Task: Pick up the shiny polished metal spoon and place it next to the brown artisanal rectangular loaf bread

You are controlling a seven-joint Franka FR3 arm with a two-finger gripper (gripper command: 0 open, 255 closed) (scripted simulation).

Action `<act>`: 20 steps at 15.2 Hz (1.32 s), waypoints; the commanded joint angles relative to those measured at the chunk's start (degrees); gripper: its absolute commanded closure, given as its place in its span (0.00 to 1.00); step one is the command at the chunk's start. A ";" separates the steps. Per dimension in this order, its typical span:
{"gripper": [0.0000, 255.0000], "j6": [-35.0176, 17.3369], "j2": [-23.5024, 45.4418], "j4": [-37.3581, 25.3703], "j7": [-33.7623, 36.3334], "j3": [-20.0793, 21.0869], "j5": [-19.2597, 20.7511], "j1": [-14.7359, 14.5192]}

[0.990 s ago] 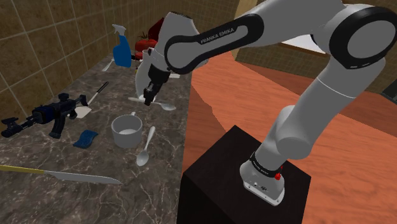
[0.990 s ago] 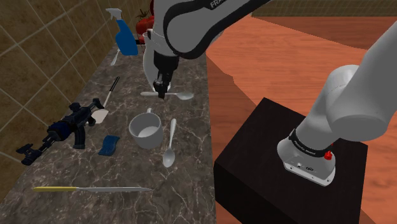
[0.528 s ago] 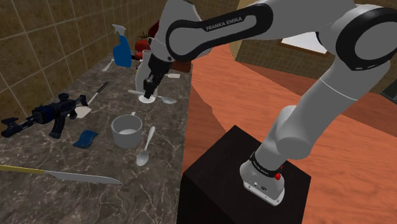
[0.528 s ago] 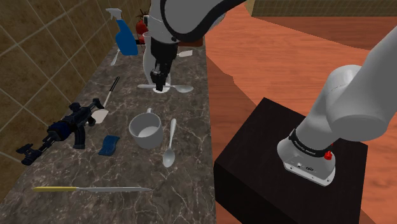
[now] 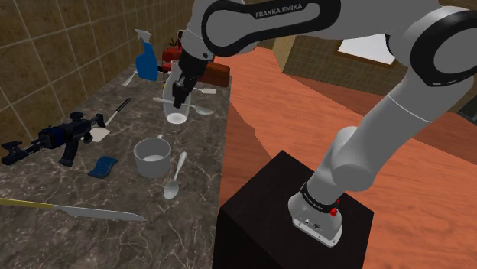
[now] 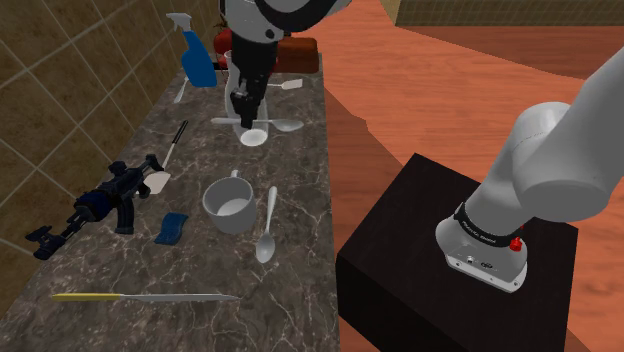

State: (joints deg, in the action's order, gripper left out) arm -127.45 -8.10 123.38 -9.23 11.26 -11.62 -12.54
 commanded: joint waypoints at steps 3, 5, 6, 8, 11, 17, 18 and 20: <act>1.00 1.45 0.64 -1.37 -4.27 -2.50 -0.37 1.76; 1.00 2.10 1.40 -2.29 -7.10 -4.11 -0.60 2.93; 1.00 2.44 1.85 -2.85 -8.49 -4.90 -0.71 3.52; 1.00 3.18 2.93 -4.16 -11.23 -6.43 -0.92 4.71; 1.00 4.42 4.92 -6.64 -15.23 -8.62 -1.27 6.51; 1.00 7.46 10.22 -13.42 -22.76 -12.51 -2.17 10.21; 1.00 8.05 11.27 -14.79 -23.96 -13.10 -2.36 10.84; 1.00 9.32 13.52 -17.78 -26.27 -14.15 -2.77 12.18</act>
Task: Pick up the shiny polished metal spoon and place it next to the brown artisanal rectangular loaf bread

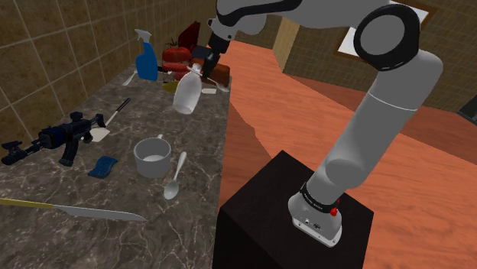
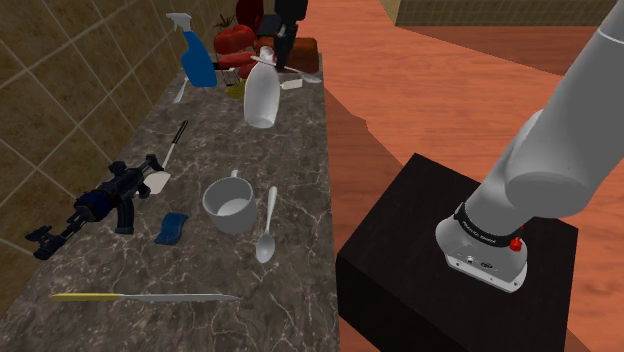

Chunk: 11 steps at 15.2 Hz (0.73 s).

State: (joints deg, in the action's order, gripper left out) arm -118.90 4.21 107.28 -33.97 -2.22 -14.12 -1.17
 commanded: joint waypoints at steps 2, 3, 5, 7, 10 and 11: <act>1.00 2.16 3.66 -4.98 -3.74 -1.67 -0.72 2.14; 1.00 2.91 4.95 -6.75 -4.82 -2.14 -0.96 2.83; 1.00 4.52 7.71 -10.57 -6.86 -2.96 -1.46 4.27; 1.00 6.29 10.68 -14.80 -8.78 -3.70 -2.00 5.76; 1.00 9.33 15.64 -22.03 -11.38 -4.62 -2.84 8.14; 1.00 10.32 17.21 -24.37 -12.05 -4.82 -3.08 8.88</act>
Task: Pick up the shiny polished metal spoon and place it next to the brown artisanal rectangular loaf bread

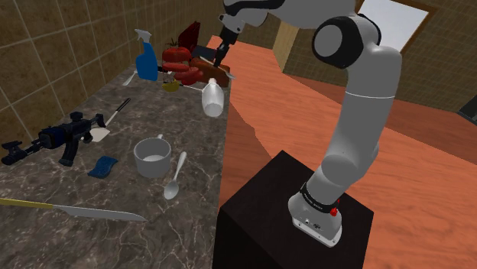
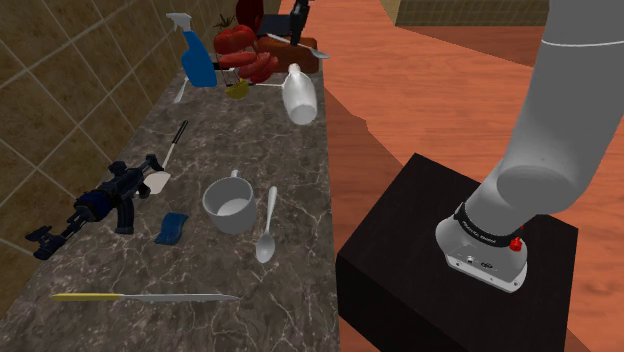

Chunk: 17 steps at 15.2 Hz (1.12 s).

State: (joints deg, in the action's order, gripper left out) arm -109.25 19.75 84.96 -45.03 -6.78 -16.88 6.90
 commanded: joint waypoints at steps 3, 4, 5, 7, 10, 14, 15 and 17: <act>1.00 -1.46 1.86 -0.06 -1.53 -0.15 -0.53 0.76; 1.00 -2.16 1.95 0.56 -1.71 -0.13 -0.61 0.74; 1.00 -2.85 2.06 1.17 -1.89 -0.10 -0.69 0.72; 1.00 -4.22 2.30 2.33 -2.26 -0.05 -0.87 0.69; 1.00 -6.22 2.77 3.93 -2.82 0.05 -1.17 0.65; 1.00 -8.82 3.54 5.85 -3.59 0.19 -1.61 0.63; 1.00 -9.46 3.77 6.29 -3.78 0.23 -1.73 0.63; 1.00 -10.72 4.24 7.12 -4.17 0.32 -1.98 0.63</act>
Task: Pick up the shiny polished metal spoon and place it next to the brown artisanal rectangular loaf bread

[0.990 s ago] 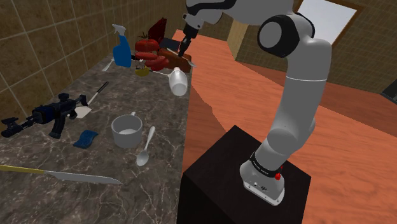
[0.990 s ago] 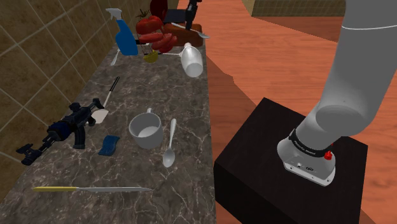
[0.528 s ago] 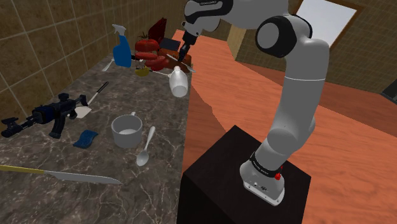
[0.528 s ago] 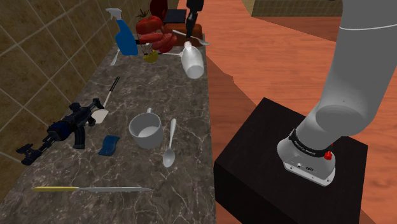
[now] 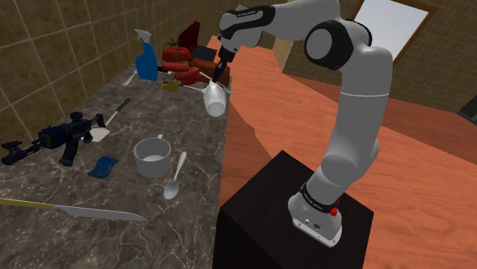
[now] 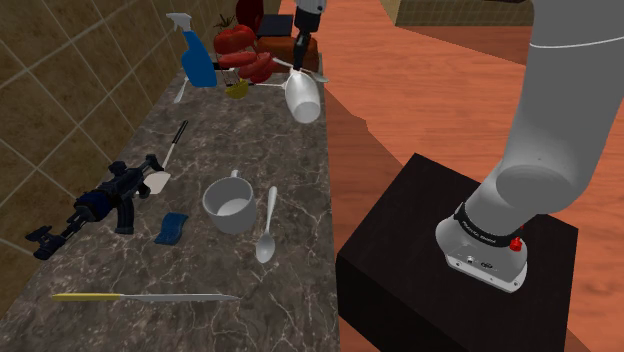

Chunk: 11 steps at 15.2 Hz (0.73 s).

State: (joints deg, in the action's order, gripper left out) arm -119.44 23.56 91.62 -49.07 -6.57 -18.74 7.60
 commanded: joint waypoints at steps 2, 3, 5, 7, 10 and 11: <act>1.00 -1.77 0.96 1.23 -0.53 0.19 -0.38 -0.07; 1.00 -2.39 1.23 1.59 -0.72 0.26 -0.50 -0.04; 1.00 -3.62 1.80 2.28 -1.10 0.46 -0.73 0.06; 1.00 -4.83 2.42 2.91 -1.46 0.71 -0.94 0.20; 1.00 -6.61 3.40 3.74 -2.01 1.10 -1.27 0.43; 1.00 -7.20 3.75 4.00 -2.19 1.27 -1.36 0.54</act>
State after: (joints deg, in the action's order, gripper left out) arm -131.48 24.72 95.26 -51.45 -5.62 -20.23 8.28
